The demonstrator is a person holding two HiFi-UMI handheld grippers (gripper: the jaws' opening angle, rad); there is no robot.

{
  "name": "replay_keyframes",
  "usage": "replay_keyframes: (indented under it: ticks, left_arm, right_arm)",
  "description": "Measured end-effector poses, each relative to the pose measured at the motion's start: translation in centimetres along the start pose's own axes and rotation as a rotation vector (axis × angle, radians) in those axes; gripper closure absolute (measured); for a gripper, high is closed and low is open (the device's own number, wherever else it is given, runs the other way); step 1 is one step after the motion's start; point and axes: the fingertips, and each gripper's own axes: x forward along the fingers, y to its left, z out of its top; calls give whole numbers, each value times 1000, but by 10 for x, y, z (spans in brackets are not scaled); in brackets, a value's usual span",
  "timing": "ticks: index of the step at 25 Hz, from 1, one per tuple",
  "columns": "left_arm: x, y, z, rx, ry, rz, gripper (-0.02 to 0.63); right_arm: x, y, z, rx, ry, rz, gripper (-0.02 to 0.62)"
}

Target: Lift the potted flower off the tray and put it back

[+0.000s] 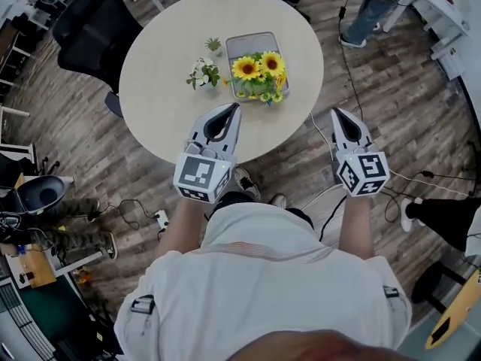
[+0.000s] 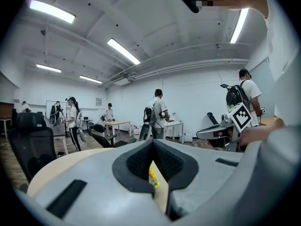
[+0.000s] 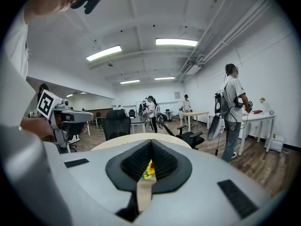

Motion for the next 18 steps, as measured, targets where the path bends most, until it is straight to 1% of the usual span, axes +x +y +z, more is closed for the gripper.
replay_keyframes:
  ticks: [3,5,9,11,13,15,18]
  left_arm:
    - [11,37,0,-20,-32,-18,603]
    - [18,59,4,-57,-60,-29,603]
    - [23,108,14,-128,-96,-25,603]
    - [26,128,16,-142,-106,-6,603]
    - [26,144,11,-157,-98,23,602]
    - [25,157,3,-167,-77,60,603]
    - [26,169,-5,-152,-40,119,603]
  right_arm:
    - [35,13,14,-28,5,-18,595]
    - [58,21,30,-73,18,-21,595]
    - [103,46,62,-170,1,10,594]
    - [123,58,72,-229,-4,44,595]
    - [143,65,74,-264,9,74,595]
    - [162,67,74,-255,17,105,595]
    - [188,61,79,-221,7,161,595]
